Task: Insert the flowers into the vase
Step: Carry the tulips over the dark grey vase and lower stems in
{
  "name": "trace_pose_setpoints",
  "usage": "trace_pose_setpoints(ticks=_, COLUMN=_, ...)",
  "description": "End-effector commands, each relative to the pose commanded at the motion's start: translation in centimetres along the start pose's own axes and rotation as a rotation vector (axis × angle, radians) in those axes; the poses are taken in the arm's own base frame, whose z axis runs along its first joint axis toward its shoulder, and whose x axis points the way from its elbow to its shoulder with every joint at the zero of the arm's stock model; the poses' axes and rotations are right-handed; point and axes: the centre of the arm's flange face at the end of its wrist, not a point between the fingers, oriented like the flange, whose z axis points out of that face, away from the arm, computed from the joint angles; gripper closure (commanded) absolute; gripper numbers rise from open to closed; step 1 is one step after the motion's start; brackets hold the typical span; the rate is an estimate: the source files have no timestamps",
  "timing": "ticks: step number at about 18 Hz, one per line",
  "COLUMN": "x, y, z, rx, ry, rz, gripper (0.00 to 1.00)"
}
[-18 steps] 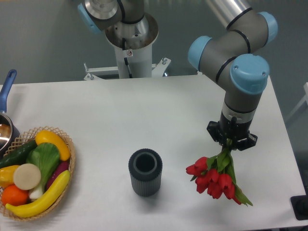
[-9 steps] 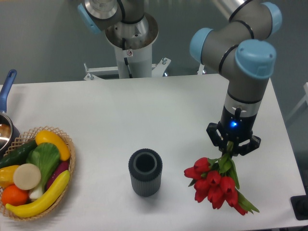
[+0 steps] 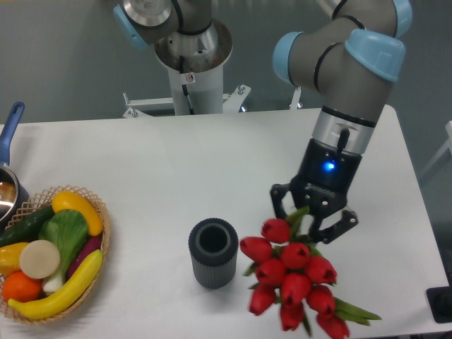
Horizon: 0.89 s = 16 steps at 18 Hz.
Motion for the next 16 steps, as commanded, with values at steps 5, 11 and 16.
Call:
trace_pose_setpoints(ticks=5, x=2.1, y=-0.3, z=1.5, rx=0.131, ry=0.102, rz=0.071, gripper=1.0)
trace_pose_setpoints(ticks=11, x=3.0, y=3.1, z=2.3, rx=0.238, ry=0.23, rz=0.07, gripper=1.0)
trace_pose_setpoints(ticks=16, x=3.1, y=6.9, z=2.4, rx=0.303, ry=0.29, rz=0.082, gripper=1.0)
